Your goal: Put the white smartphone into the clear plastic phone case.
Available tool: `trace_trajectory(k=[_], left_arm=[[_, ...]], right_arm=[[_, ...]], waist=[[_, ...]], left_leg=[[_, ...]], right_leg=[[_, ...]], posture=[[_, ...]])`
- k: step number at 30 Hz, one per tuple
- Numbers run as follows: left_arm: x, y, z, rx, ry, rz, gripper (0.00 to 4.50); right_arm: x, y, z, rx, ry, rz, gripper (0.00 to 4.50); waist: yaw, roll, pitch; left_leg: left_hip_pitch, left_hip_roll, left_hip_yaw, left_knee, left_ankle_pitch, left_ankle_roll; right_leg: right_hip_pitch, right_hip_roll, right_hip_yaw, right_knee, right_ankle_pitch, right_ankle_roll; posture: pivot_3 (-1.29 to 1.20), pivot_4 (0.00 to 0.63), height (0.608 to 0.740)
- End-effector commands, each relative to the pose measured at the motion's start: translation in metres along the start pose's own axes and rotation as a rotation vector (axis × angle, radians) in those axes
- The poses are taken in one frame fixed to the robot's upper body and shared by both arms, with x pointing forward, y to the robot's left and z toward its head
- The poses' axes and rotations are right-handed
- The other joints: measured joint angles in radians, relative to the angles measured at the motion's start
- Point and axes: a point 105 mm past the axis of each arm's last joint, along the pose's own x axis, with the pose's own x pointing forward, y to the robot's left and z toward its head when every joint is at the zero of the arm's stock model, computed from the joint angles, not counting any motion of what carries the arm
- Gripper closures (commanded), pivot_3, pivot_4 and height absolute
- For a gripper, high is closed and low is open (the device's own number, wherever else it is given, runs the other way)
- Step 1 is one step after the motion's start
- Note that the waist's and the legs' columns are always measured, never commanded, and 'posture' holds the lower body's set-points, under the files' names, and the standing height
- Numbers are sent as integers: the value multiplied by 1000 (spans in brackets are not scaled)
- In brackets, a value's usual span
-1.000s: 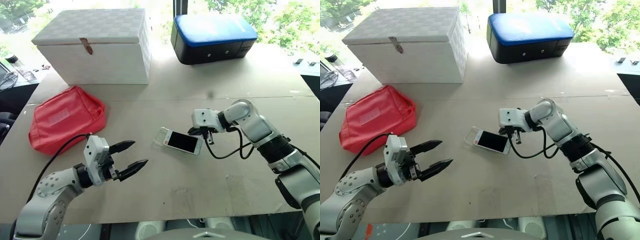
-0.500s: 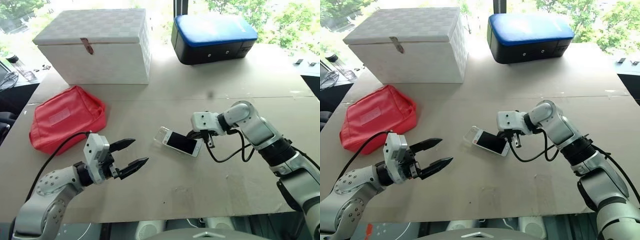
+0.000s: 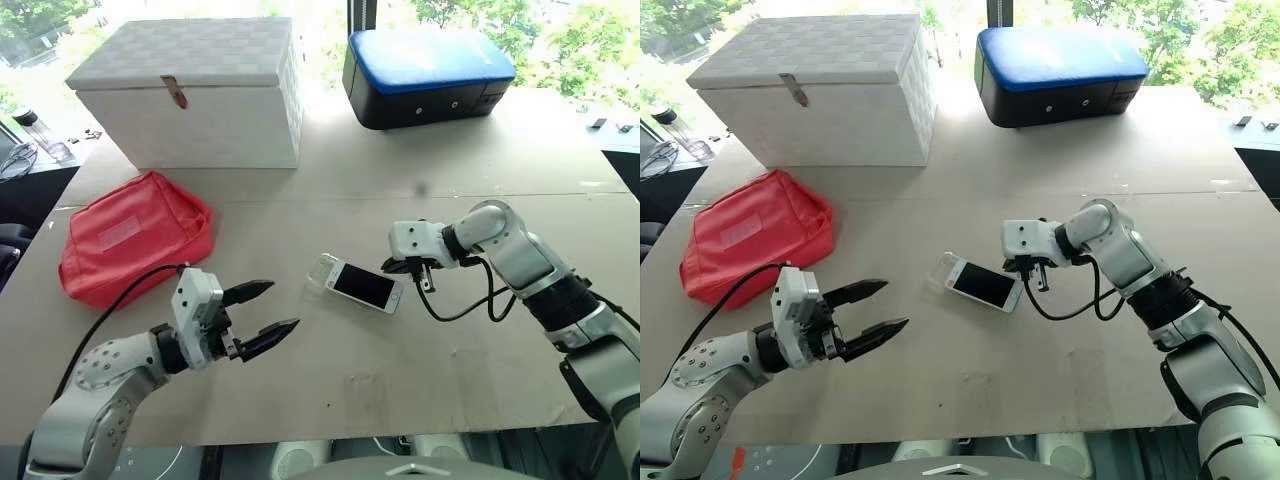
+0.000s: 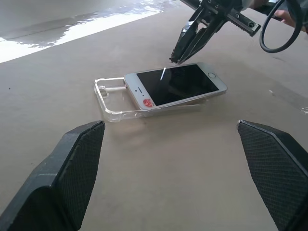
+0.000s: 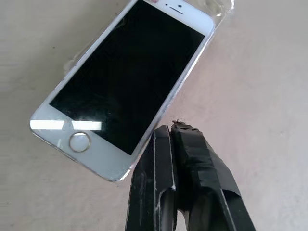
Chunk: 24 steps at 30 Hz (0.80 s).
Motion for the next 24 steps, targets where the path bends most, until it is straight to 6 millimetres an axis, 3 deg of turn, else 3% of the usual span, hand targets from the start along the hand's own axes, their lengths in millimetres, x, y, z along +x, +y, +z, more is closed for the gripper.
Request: trace_trajectory(k=[1,13,19,22,24], left_arm=[[0,-6,5,36,-4,-31,0],[-2,-12,-12,22,31,-75,0],[15,-22,-21,-16,53,-191,0],[26,-22,-20,-35,50,-243,825],[32,-22,-21,-39,59,-278,1805]], right_arm=[[-6,1,12,-36,-33,3,4429],[-8,6,14,-24,-49,9,4429],[-13,-2,11,-11,-36,-44,4429],[-17,-4,10,-7,-29,-65,4500],[-19,-4,10,-1,-25,-79,4500]], waist=[[-1,0,0],[1,0,0],[3,0,0],[3,0,0],[2,0,0]], left_leg=[[0,0,0,0,0,0],[0,0,0,0,0,0],[0,0,0,0,0,0],[0,0,0,1,0,0],[0,0,0,1,0,0]], right_leg=[[0,0,0,0,0,0],[0,0,0,0,0,0],[0,0,0,0,0,0],[0,0,0,1,0,0],[0,1,0,1,2,3]], posture=[[0,150,740],[0,150,740],[0,150,740],[0,150,740],[0,150,740]])
